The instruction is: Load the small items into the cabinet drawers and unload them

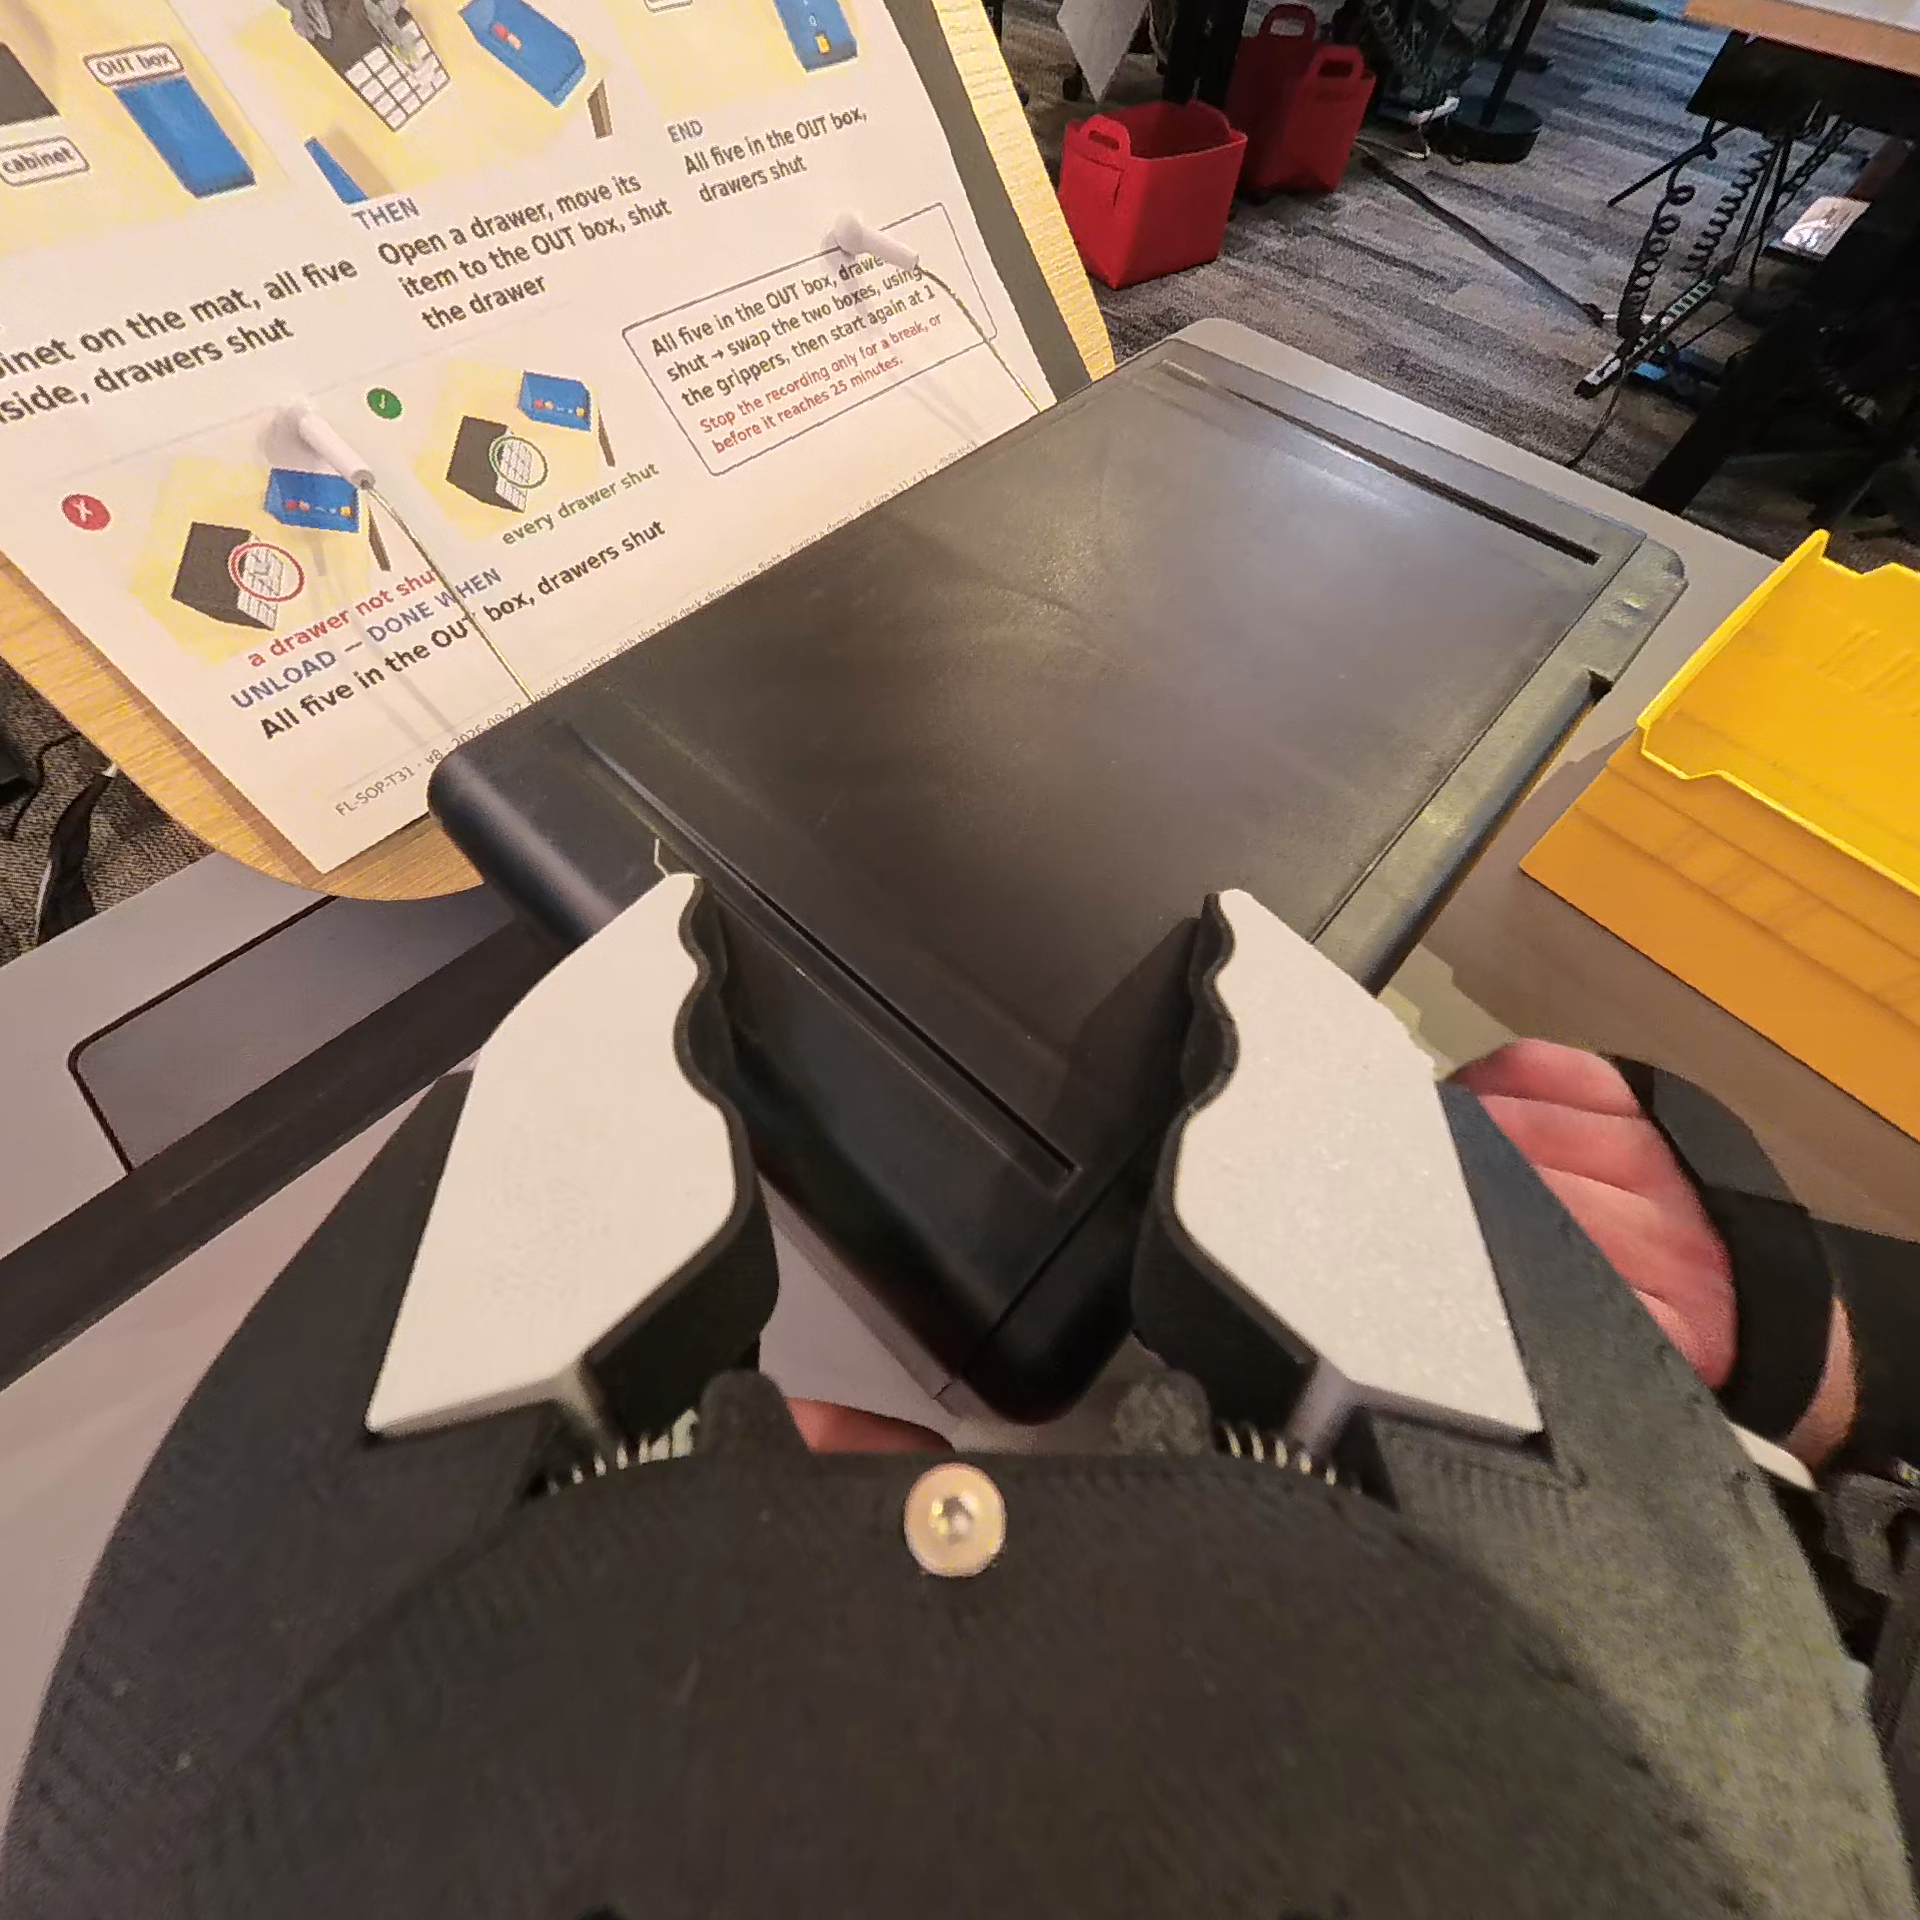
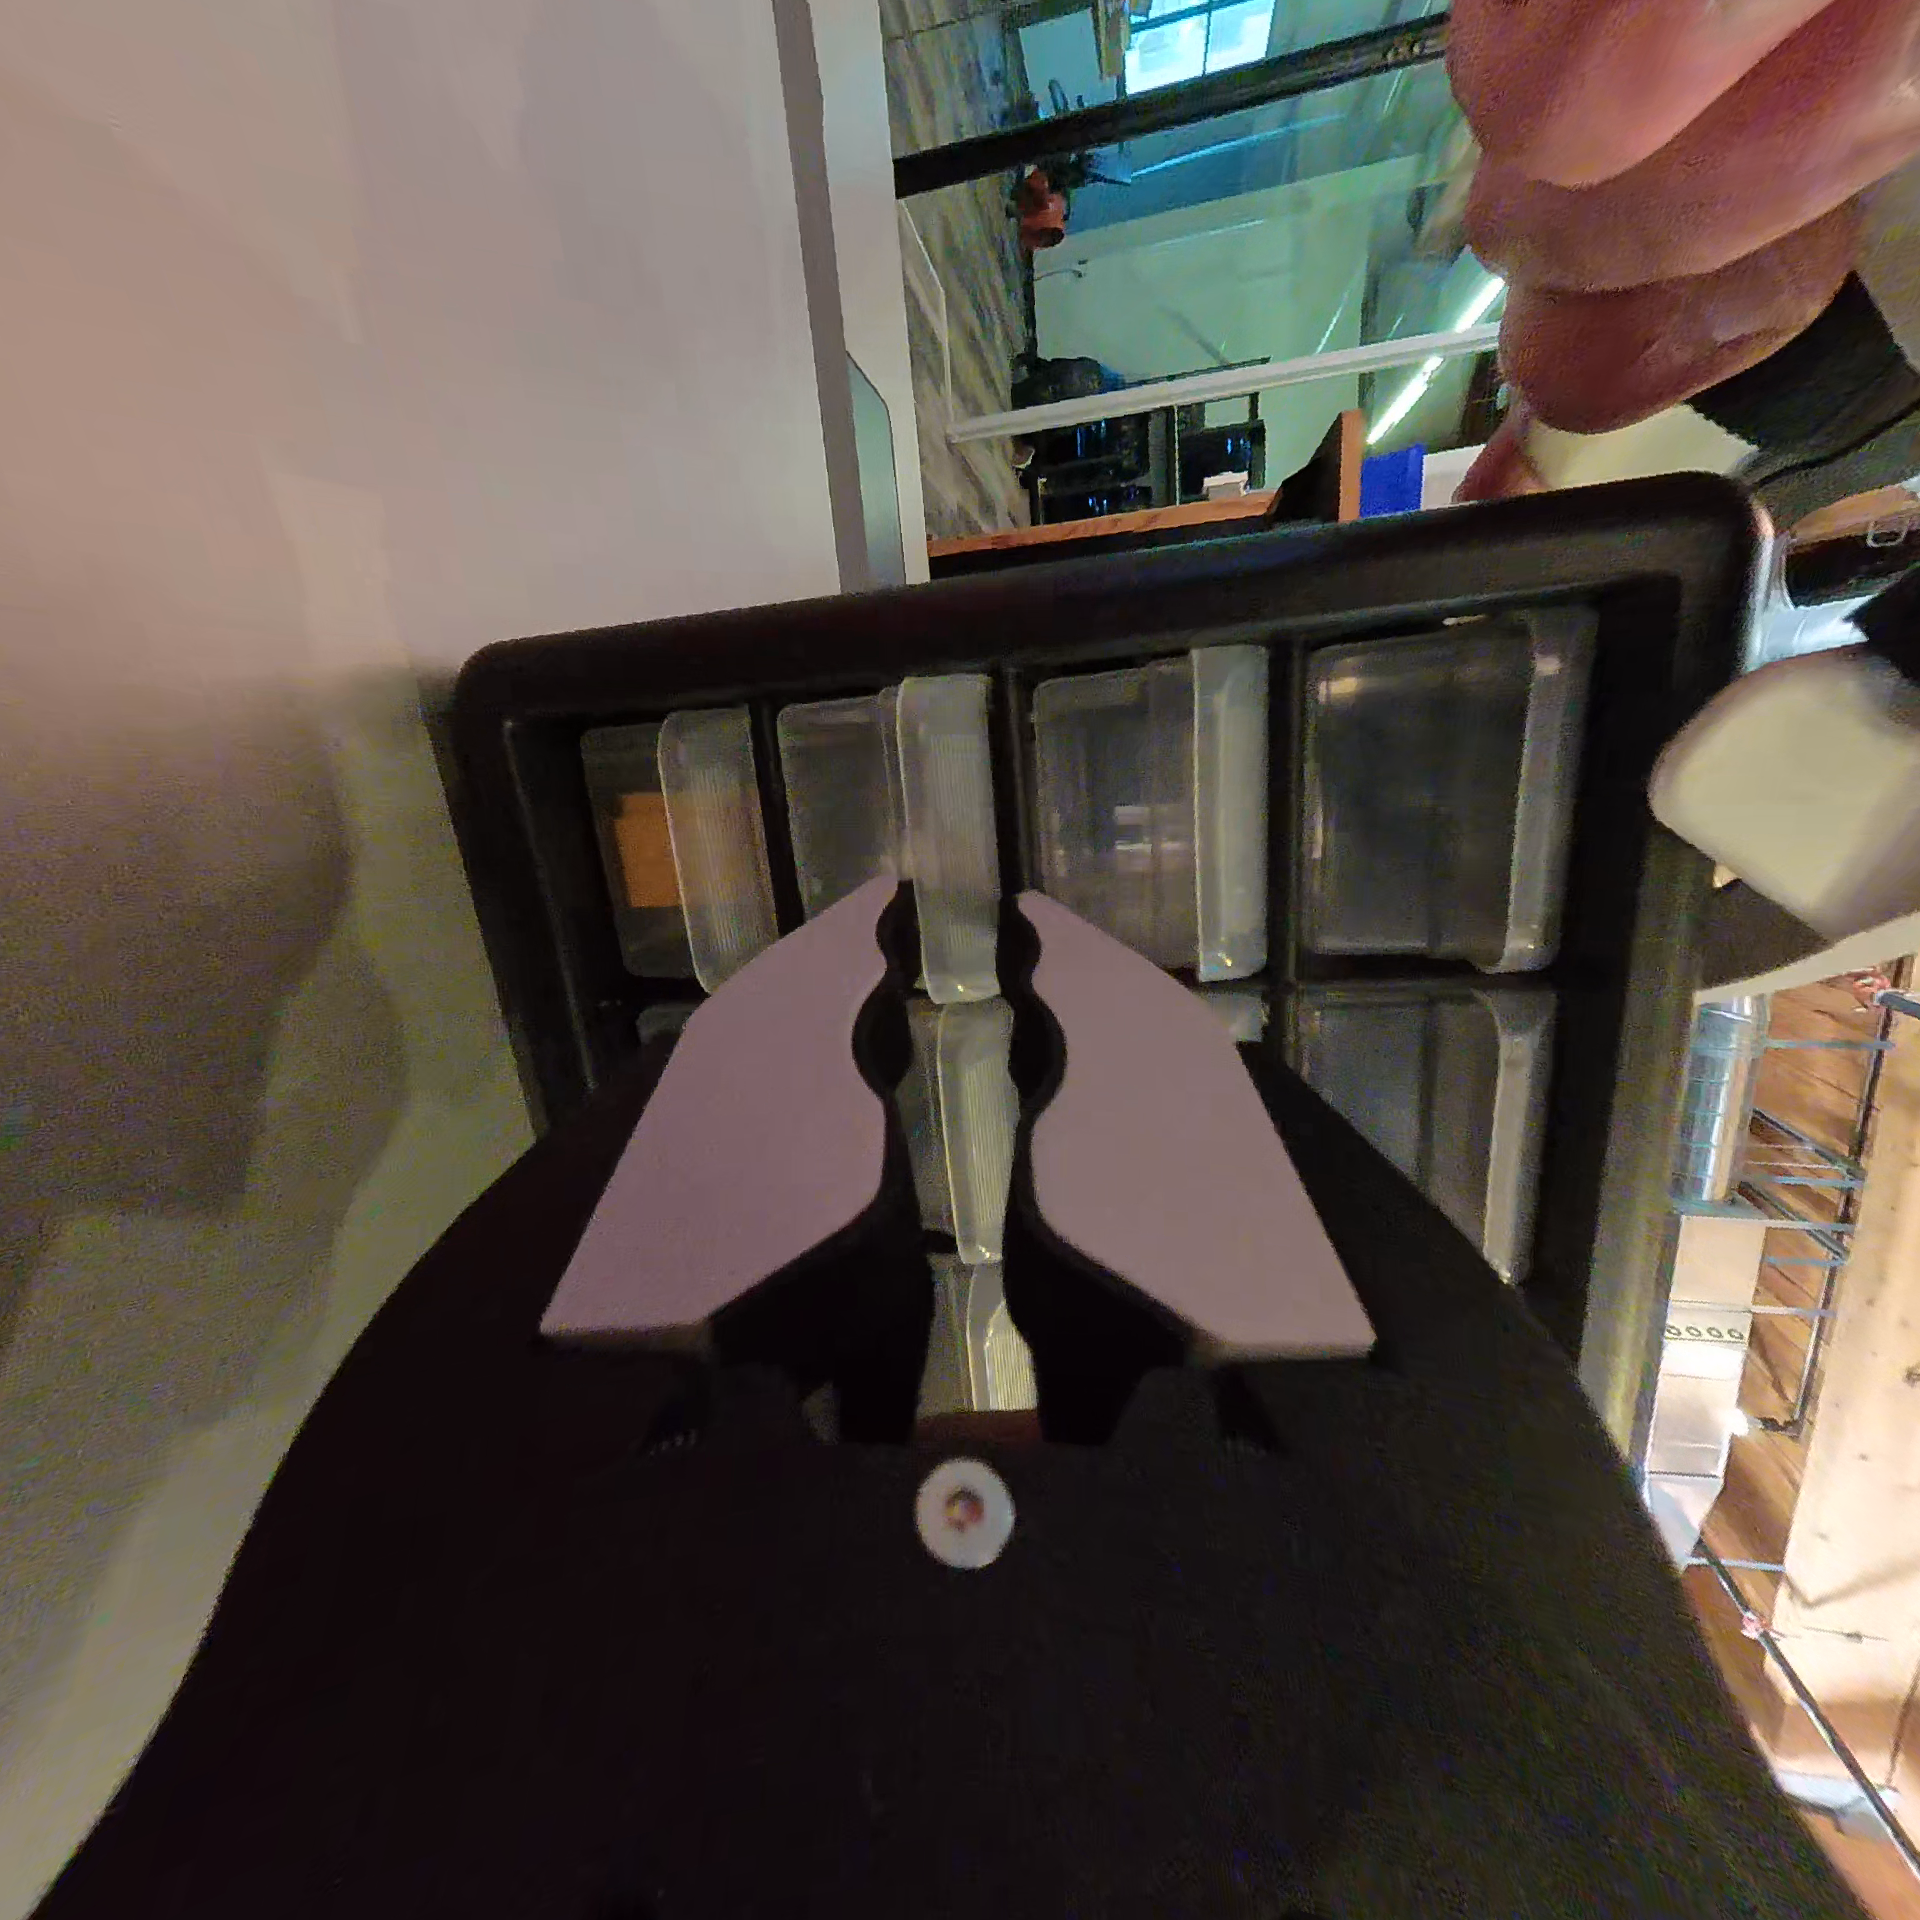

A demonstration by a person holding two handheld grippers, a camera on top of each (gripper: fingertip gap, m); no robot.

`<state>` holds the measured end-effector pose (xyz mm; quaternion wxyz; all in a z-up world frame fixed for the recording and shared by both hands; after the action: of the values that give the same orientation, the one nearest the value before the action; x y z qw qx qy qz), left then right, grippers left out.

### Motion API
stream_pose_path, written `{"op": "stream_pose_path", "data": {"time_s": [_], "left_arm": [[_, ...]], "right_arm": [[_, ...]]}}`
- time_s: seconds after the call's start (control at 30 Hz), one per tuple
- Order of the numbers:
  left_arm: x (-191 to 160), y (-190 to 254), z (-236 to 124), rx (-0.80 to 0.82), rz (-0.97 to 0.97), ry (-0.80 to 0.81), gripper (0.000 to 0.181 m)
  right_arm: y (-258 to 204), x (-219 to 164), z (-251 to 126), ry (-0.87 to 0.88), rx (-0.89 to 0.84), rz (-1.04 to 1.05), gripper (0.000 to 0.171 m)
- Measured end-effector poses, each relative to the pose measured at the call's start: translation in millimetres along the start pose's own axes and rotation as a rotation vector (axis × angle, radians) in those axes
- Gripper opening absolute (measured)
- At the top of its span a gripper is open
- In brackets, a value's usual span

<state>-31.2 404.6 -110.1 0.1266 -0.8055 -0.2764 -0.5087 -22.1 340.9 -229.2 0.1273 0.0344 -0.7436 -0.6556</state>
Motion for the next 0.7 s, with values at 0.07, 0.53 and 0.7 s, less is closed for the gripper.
{"op": "stream_pose_path", "data": {"time_s": [0.07,0.53,0.7], "left_arm": [[0.0,0.1,0.0,0.000,0.000,0.000,0.087],[0.1,0.1,-0.2,0.001,-0.002,0.004,0.087],[0.0,0.2,-0.3,0.002,-0.002,0.006,0.087]], "right_arm": [[-1.1,2.8,-7.0,0.012,-0.005,0.006,0.013],[-9.1,33.2,-92.3,0.063,0.167,0.012,0.014],[-8.2,36.2,-110.7,0.061,0.194,0.024,0.014]]}}
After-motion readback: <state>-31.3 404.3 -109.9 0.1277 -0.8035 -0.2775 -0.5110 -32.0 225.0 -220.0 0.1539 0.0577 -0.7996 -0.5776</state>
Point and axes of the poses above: each gripper's, where its closed fingertips meet, z out along the fingers, x out of its top, y = z × x across the jaws, the point moved 2 cm from there along -z, back along the fingers, and after that the axes turned 4 degrees about -x, right-handed, at the moved point
